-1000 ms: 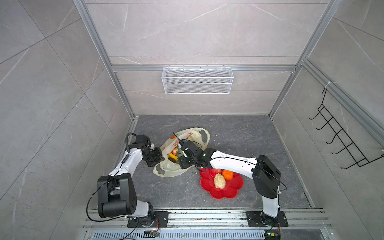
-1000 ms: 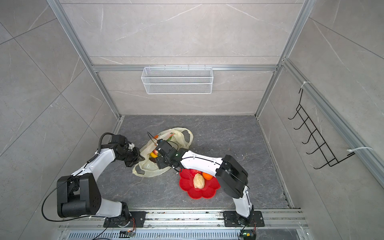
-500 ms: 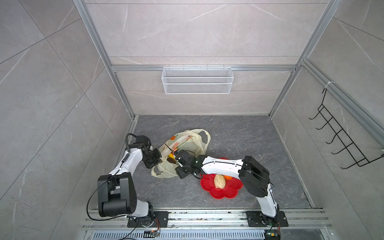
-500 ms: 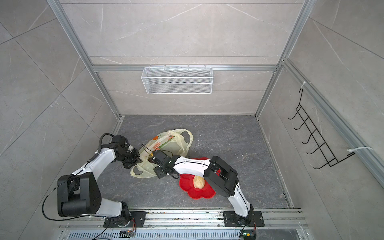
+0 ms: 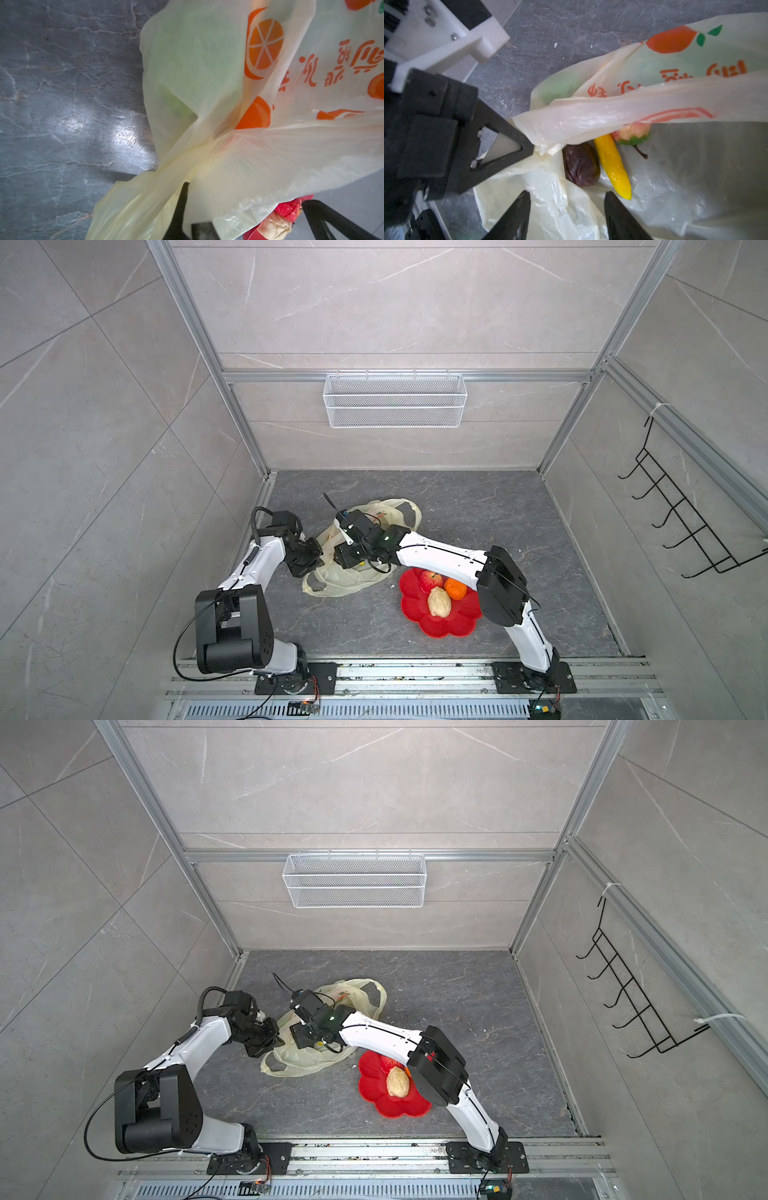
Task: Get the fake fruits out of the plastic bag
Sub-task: 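Lower the open right gripper around the dark brown fruit under the bag flap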
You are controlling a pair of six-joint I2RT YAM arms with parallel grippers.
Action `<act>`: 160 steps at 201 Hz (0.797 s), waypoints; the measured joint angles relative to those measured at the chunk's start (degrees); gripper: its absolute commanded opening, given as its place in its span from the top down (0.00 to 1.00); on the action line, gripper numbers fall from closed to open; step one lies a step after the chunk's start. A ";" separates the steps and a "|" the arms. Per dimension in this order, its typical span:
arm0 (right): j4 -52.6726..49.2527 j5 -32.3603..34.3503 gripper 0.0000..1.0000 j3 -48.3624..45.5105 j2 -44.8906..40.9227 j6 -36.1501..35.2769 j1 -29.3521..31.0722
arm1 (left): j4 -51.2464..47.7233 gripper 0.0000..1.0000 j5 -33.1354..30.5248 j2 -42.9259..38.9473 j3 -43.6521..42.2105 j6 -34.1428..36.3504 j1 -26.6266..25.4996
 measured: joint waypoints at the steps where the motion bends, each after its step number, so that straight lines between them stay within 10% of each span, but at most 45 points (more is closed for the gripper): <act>1: -0.22 0.00 0.41 0.24 0.20 0.09 0.00 | 0.00 0.99 0.00 0.00 0.00 0.00 0.00; 160: -9.20 3.61 0.31 10.27 10.67 -1.55 3.15 | 0.02 0.98 0.26 0.61 0.02 -0.02 0.00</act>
